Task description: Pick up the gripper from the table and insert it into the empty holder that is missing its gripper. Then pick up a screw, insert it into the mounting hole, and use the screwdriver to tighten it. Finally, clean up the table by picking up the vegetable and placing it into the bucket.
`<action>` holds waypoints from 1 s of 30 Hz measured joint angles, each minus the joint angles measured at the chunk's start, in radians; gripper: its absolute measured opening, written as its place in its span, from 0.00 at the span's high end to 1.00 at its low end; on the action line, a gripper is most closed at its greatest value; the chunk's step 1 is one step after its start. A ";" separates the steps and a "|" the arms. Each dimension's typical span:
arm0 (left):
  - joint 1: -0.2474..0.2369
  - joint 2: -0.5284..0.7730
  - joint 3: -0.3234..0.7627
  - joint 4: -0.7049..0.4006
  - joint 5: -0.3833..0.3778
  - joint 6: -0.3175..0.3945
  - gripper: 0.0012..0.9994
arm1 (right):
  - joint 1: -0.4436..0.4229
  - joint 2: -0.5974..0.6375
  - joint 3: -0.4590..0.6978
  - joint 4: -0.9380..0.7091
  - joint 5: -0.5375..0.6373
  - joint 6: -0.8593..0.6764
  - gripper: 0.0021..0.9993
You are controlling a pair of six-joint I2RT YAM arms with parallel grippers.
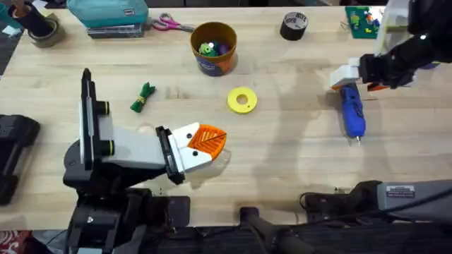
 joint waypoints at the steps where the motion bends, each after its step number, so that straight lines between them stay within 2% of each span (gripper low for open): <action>1: 0.000 0.000 0.000 0.000 0.000 0.000 0.98 | 0.000 0.016 -0.003 0.016 -0.001 -0.003 0.00; 8: 0.000 0.000 0.000 0.000 0.000 0.000 0.98 | -0.013 0.090 -0.074 0.133 -0.002 -0.030 0.00; 15: 0.000 0.000 0.000 0.000 0.000 0.000 0.98 | -0.045 0.098 -0.110 0.189 -0.001 -0.083 0.01; 19: 0.000 0.000 0.000 0.000 0.000 0.000 0.98 | -0.051 0.129 -0.110 0.196 0.008 -0.101 0.07; 22: 0.000 0.000 0.000 0.000 0.000 0.000 0.98 | -0.053 0.131 -0.109 0.205 0.023 -0.109 0.22; 26: 0.000 0.000 0.000 0.000 0.000 0.000 0.98 | -0.058 0.135 -0.109 0.224 0.032 -0.113 0.83; 27: 0.000 0.000 0.000 0.000 0.000 0.000 0.98 | -0.059 0.139 -0.109 0.227 0.033 -0.115 0.94; 28: 0.000 0.000 0.000 0.000 0.000 0.000 0.98 | -0.059 0.142 -0.109 0.231 0.033 -0.115 0.97; 30: 0.000 0.000 0.000 0.000 0.000 0.000 0.98 | -0.059 0.143 -0.107 0.231 0.035 -0.115 0.98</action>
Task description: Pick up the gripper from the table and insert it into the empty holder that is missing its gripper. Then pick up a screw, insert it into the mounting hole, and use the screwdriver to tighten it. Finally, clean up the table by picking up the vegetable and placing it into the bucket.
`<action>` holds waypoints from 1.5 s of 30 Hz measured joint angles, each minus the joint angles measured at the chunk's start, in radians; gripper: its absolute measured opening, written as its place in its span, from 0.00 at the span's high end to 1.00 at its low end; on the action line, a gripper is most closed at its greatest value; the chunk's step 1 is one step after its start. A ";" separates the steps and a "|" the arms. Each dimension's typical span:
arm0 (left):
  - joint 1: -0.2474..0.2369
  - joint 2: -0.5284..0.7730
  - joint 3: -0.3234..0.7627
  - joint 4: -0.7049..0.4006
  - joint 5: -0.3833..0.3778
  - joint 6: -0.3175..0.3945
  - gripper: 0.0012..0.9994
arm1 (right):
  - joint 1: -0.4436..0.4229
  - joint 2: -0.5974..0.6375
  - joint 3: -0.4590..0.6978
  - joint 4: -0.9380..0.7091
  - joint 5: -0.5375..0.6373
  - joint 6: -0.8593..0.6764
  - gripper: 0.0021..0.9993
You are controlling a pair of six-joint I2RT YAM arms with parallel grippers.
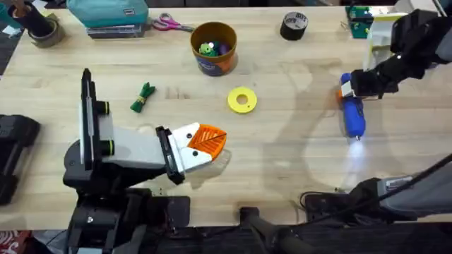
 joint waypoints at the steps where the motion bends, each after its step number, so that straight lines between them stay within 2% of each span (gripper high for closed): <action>1: 0.000 0.000 0.000 0.000 0.000 0.000 0.98 | 0.000 0.000 0.001 -0.002 0.000 0.000 0.98; 7: 0.000 0.000 0.000 0.000 0.000 0.000 0.98 | 0.011 -0.005 0.014 -0.031 -0.014 0.000 0.98; 12: 0.000 0.000 0.000 0.000 0.000 0.000 0.98 | 0.049 -0.082 0.057 -0.029 -0.044 0.007 0.98; 23: 0.000 0.000 0.000 0.000 0.000 0.000 0.98 | 0.181 -0.282 0.361 0.073 -0.216 0.045 0.98; 27: 0.000 0.000 0.000 0.000 0.000 0.000 0.98 | 0.251 -0.325 0.410 0.194 -0.269 0.078 0.98; 34: 0.000 0.000 0.000 0.000 0.000 0.000 0.98 | 0.413 -0.403 0.413 0.451 -0.299 0.142 0.98; 45: 0.000 0.000 0.000 0.000 0.000 0.000 0.98 | 0.686 -0.436 0.413 0.604 -0.318 0.167 0.98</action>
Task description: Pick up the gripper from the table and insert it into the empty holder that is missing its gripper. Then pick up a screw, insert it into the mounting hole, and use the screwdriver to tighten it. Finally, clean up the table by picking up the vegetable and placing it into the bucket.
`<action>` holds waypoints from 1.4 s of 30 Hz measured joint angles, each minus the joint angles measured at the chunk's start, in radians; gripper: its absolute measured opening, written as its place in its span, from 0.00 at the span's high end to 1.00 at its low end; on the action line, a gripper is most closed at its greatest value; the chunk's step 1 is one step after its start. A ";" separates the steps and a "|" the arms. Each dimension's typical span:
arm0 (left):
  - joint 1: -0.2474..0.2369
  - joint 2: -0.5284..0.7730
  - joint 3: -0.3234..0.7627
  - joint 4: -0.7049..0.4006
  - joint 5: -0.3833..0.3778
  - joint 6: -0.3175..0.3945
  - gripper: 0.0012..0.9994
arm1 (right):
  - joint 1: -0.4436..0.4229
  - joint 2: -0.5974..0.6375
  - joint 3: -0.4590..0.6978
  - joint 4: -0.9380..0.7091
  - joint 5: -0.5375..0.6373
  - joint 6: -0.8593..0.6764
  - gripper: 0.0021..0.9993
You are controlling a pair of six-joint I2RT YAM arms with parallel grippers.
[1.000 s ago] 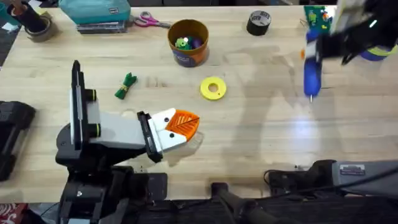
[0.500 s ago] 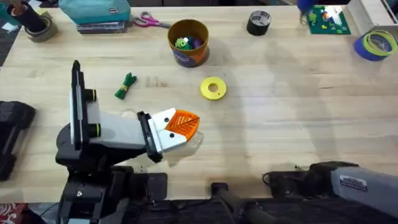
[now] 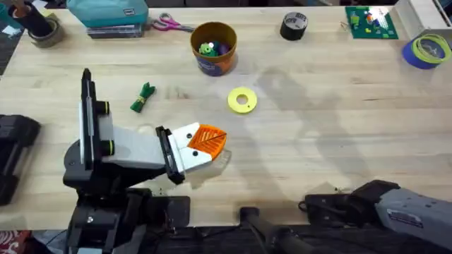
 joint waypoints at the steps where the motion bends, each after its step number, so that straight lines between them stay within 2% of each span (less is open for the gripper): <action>1: 0.000 0.000 0.000 0.000 0.000 0.000 0.98 | 0.021 0.000 0.000 0.003 0.000 0.000 0.98; 6: 0.000 0.000 0.000 0.000 0.000 0.000 0.98 | 0.119 0.000 0.000 0.005 -0.003 0.018 0.98; 10: 0.000 0.000 0.000 0.000 0.000 0.000 0.98 | 0.162 0.000 0.000 0.005 -0.020 0.082 0.98; 13: 0.000 0.000 0.000 0.000 0.000 0.000 0.98 | 0.164 0.006 0.000 0.044 -0.089 0.110 0.98; 16: 0.000 0.000 0.000 0.000 0.000 0.000 0.98 | 0.164 0.019 -0.012 0.182 -0.174 0.150 0.98; 23: 0.000 0.000 0.000 0.000 0.000 0.000 0.98 | 0.166 0.017 -0.154 0.475 -0.329 0.276 0.98; 30: 0.000 0.000 0.000 0.000 0.000 0.000 0.98 | 0.182 0.020 -0.289 0.653 -0.423 0.388 0.98; 31: 0.000 0.000 0.000 0.000 0.000 0.000 0.98 | 0.206 0.020 -0.321 0.686 -0.439 0.412 0.98; 42: 0.000 0.000 0.000 0.000 0.000 0.000 0.98 | 0.313 0.020 -0.384 0.715 -0.456 0.421 0.98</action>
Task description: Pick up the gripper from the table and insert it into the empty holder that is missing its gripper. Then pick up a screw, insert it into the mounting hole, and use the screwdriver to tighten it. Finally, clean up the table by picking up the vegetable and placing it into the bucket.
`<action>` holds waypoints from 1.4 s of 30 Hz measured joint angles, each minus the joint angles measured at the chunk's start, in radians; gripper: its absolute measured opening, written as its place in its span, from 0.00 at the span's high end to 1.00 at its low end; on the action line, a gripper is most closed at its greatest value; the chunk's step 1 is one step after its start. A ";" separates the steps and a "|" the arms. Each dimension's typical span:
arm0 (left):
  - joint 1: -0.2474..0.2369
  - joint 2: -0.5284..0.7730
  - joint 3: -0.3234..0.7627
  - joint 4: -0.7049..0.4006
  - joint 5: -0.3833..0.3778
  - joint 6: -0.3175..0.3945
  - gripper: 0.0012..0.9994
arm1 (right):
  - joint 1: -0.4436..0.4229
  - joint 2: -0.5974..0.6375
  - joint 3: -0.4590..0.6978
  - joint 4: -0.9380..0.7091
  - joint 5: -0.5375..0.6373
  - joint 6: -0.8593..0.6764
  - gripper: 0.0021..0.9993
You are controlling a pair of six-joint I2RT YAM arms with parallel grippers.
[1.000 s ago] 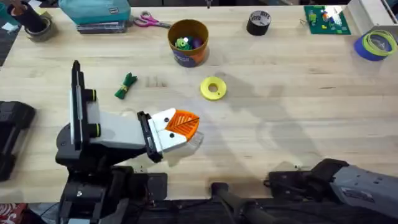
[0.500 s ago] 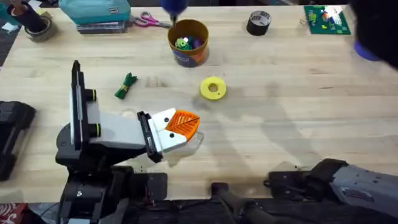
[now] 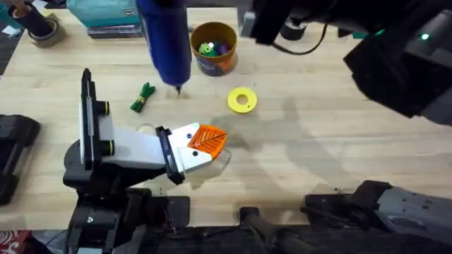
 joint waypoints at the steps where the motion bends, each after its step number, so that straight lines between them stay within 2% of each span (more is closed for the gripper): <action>1: 0.000 0.000 0.000 0.000 0.000 0.000 0.98 | 0.006 0.000 -0.005 0.000 0.000 0.000 0.98; 13: 0.000 0.000 0.000 0.000 0.000 0.000 0.98 | 0.054 0.000 -0.035 0.002 -0.023 -0.045 0.98; 24: 0.000 0.000 0.000 0.000 0.000 0.000 0.98 | 0.055 0.000 -0.141 0.155 -0.026 -0.064 0.98; 42: 0.000 0.000 0.000 0.000 0.000 0.000 0.98 | 0.057 0.000 -0.238 0.225 -0.026 -0.064 0.98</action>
